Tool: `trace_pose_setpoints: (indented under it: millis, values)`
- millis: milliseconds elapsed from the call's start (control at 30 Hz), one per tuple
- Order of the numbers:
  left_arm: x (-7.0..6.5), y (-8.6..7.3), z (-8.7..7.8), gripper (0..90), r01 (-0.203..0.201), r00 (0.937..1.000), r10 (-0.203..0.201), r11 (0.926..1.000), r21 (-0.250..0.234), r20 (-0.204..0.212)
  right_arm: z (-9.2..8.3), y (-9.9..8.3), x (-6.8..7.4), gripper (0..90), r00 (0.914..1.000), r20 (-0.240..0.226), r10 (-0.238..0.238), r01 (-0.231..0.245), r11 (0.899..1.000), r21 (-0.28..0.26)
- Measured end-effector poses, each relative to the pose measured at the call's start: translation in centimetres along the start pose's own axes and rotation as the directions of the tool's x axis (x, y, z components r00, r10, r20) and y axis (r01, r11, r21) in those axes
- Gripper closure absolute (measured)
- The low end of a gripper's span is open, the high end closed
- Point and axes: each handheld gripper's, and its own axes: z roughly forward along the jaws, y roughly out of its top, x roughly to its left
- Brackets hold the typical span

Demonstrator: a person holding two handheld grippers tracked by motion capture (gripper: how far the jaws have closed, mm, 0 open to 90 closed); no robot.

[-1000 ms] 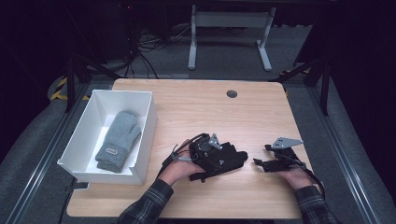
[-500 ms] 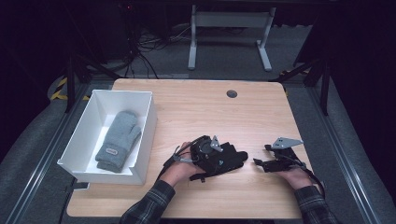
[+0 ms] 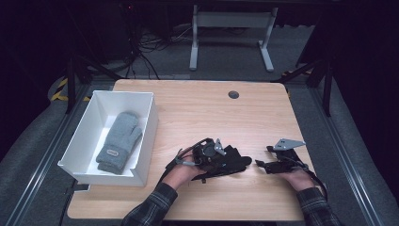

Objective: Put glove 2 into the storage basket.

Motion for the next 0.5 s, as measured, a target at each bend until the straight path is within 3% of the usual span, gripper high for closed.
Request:
trace_pose_setpoints:
  millis: [100, 233, 333, 500]
  values:
    - [-0.1, 0.1, -0.1, 68.0, 0.006, 1.0, -0.006, 1.0, 0.006, -0.003, 0.0, 0.0, 0.0, 20.4, 1.0, 0.0, 0.001, -0.001, 1.0, -0.001]
    - [0.3, 0.0, -0.3, 68.8, 0.059, 0.9975, -0.059, 0.9983, 0.0, 0.04, 0.0, 0.0, 0.0, 20.5, 1.0, 0.001, 0.001, -0.001, 1.0, -0.001]
    - [0.3, 0.0, -0.5, 69.0, 0.078, 0.9957, -0.078, 0.9969, -0.005, 0.049, 0.0, 0.0, 0.0, 20.6, 1.0, 0.0, 0.002, -0.002, 1.0, 0.0]
    - [0.5, 0.0, -1.3, 69.1, 0.129, 0.9887, -0.127, 0.9912, -0.03, 0.081, 0.0, 0.0, 0.0, 20.7, 1.0, 0.001, 0.003, -0.003, 1.0, -0.001]
